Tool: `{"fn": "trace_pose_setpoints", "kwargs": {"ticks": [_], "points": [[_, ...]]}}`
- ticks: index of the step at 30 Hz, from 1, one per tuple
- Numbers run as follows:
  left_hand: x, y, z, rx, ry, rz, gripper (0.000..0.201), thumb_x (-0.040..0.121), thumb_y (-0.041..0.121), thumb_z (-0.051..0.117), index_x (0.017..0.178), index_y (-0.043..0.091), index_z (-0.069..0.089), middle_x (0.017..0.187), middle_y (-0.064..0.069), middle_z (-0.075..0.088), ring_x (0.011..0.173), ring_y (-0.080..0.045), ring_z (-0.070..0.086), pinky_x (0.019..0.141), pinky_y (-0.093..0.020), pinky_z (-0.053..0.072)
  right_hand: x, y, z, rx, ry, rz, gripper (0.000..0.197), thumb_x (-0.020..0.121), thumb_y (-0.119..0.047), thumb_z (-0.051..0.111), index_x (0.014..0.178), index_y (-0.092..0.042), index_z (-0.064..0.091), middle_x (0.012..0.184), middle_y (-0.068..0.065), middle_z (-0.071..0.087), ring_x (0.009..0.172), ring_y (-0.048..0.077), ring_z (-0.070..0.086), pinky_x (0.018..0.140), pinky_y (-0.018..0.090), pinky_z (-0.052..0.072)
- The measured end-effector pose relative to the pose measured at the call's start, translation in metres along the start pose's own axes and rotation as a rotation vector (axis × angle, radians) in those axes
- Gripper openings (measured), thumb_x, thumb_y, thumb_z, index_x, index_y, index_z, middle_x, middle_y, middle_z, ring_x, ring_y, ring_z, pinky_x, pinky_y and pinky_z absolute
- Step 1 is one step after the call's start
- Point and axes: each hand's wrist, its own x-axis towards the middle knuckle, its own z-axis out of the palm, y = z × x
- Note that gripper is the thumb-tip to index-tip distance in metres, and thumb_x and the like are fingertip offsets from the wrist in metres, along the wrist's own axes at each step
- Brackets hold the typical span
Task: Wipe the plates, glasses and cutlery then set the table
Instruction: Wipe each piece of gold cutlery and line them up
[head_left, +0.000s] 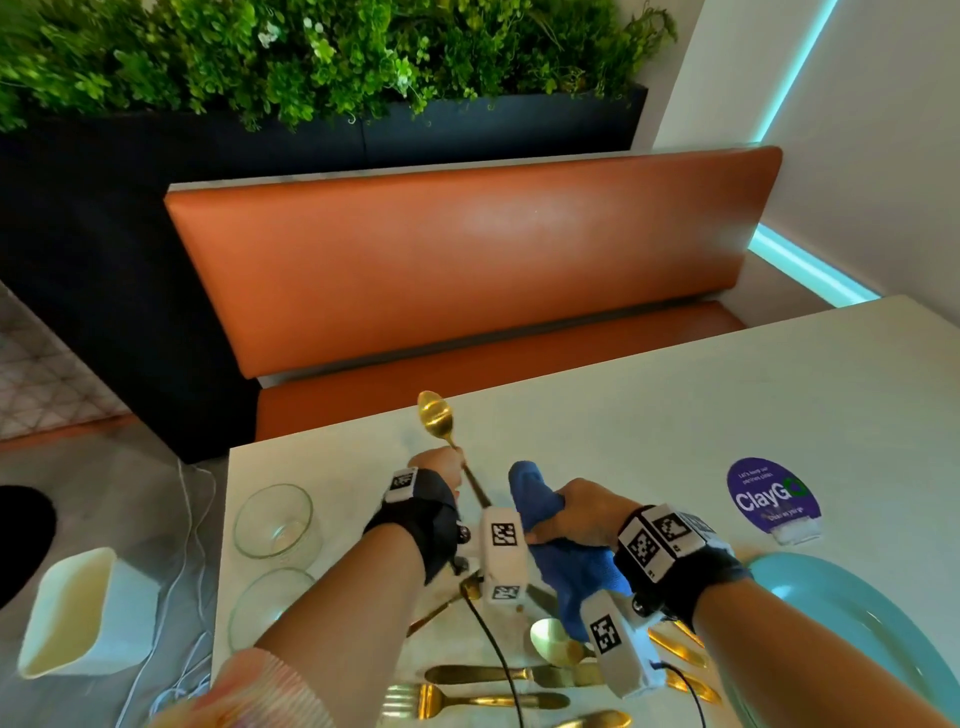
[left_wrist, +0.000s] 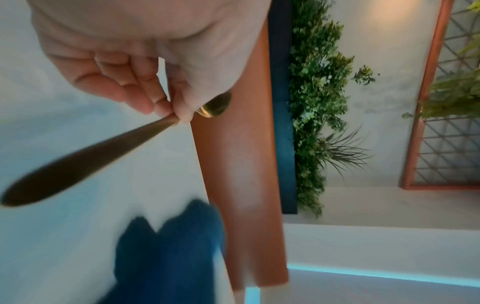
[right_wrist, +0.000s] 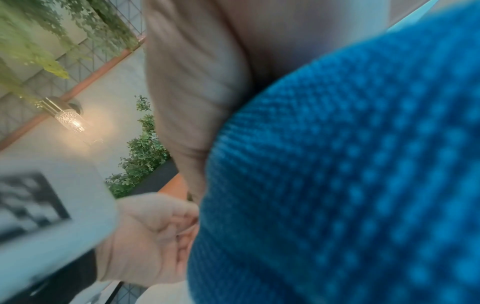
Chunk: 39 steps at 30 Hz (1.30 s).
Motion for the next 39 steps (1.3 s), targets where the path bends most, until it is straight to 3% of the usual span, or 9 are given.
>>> {"fn": "trace_pose_setpoints", "kwargs": {"ticks": [6, 10, 14, 17, 19, 24, 28, 34, 39], "points": [[0.034, -0.01, -0.044, 0.437, 0.15, 0.044, 0.03, 0.099, 0.016, 0.042, 0.071, 0.011, 0.053, 0.075, -0.014, 0.054, 0.082, -0.026, 0.047, 0.07, -0.029, 0.041, 0.002, 0.02, -0.019, 0.027, 0.17, 0.061, 0.065, 0.067, -0.042, 0.079, 0.116, -0.01, 0.051, 0.113, 0.007, 0.062, 0.103, 0.023, 0.06, 0.089, 0.033, 0.05], [0.04, -0.023, -0.053, 0.307, 0.14, 0.083, 0.038, 0.095, 0.006, 0.048, 0.131, -0.004, 0.05, 0.136, -0.023, 0.05, 0.094, -0.019, 0.04, 0.063, -0.026, 0.04, 0.002, 0.027, -0.021, 0.151, 0.252, 0.067, 0.063, 0.063, -0.04, 0.082, 0.11, -0.016, 0.047, 0.104, 0.005, 0.063, 0.095, 0.021, 0.061, 0.078, 0.03, 0.049], [0.041, -0.038, -0.054, 0.737, 0.225, 0.155, 0.03, 0.093, 0.007, 0.041, 0.117, 0.006, 0.06, 0.117, -0.016, 0.062, 0.101, -0.028, 0.06, 0.085, -0.028, 0.048, 0.0, 0.034, -0.021, 0.174, 0.251, 0.068, 0.05, 0.062, -0.039, 0.082, 0.095, -0.02, 0.05, 0.088, 0.0, 0.062, 0.082, 0.016, 0.059, 0.063, 0.023, 0.045], [0.031, -0.039, -0.052, 1.072, 0.292, 0.244, 0.03, 0.091, 0.007, 0.037, 0.11, 0.012, 0.06, 0.101, -0.008, 0.06, 0.091, -0.025, 0.06, 0.076, -0.024, 0.046, -0.004, 0.038, -0.02, 0.2, 0.259, 0.059, 0.043, 0.061, -0.038, 0.083, 0.086, -0.024, 0.051, 0.082, -0.003, 0.061, 0.081, 0.017, 0.06, 0.069, 0.026, 0.048], [0.03, -0.039, -0.049, 1.227, 0.34, 0.312, 0.032, 0.091, 0.009, 0.039, 0.118, 0.011, 0.057, 0.111, -0.009, 0.059, 0.1, -0.025, 0.059, 0.08, -0.027, 0.044, -0.011, 0.041, -0.021, 0.21, 0.272, 0.055, 0.039, 0.062, -0.038, 0.082, 0.086, -0.025, 0.055, 0.084, -0.002, 0.064, 0.082, 0.018, 0.062, 0.074, 0.029, 0.049], [0.029, -0.044, -0.051, 1.174, 0.36, 0.243, 0.038, 0.096, 0.019, 0.041, 0.131, 0.006, 0.049, 0.132, -0.014, 0.05, 0.122, -0.029, 0.048, 0.106, -0.036, 0.038, -0.03, 0.047, -0.02, 0.248, 0.299, 0.01, 0.024, 0.069, -0.041, 0.078, 0.083, -0.027, 0.064, 0.087, -0.003, 0.069, 0.087, 0.017, 0.064, 0.083, 0.032, 0.051], [0.015, -0.039, -0.054, 1.031, 0.338, 0.215, 0.035, 0.096, 0.031, 0.043, 0.123, 0.011, 0.053, 0.128, -0.012, 0.053, 0.12, -0.032, 0.045, 0.104, -0.039, 0.034, -0.047, 0.05, -0.017, 0.361, 0.295, -0.015, 0.017, 0.077, -0.042, 0.071, 0.073, -0.027, 0.066, 0.082, -0.003, 0.069, 0.085, 0.02, 0.065, 0.082, 0.032, 0.051], [-0.023, -0.066, -0.035, 1.266, 0.108, 0.261, 0.035, 0.091, 0.031, 0.05, 0.12, 0.012, 0.058, 0.124, -0.008, 0.06, 0.109, -0.024, 0.059, 0.09, -0.029, 0.047, -0.067, 0.052, -0.008, 0.722, 0.223, -0.018, 0.034, 0.089, -0.037, 0.057, 0.089, -0.005, 0.068, 0.096, 0.016, 0.071, 0.08, 0.023, 0.067, 0.072, 0.03, 0.054], [-0.058, -0.099, -0.04, 1.471, 0.135, 0.365, 0.034, 0.096, 0.022, 0.042, 0.128, 0.011, 0.049, 0.132, -0.008, 0.053, 0.122, -0.022, 0.048, 0.102, -0.032, 0.038, -0.086, 0.058, 0.005, 1.058, 0.125, -0.142, 0.036, 0.096, -0.027, 0.046, 0.102, 0.004, 0.063, 0.089, 0.019, 0.071, 0.074, 0.023, 0.069, 0.063, 0.028, 0.054]]}}
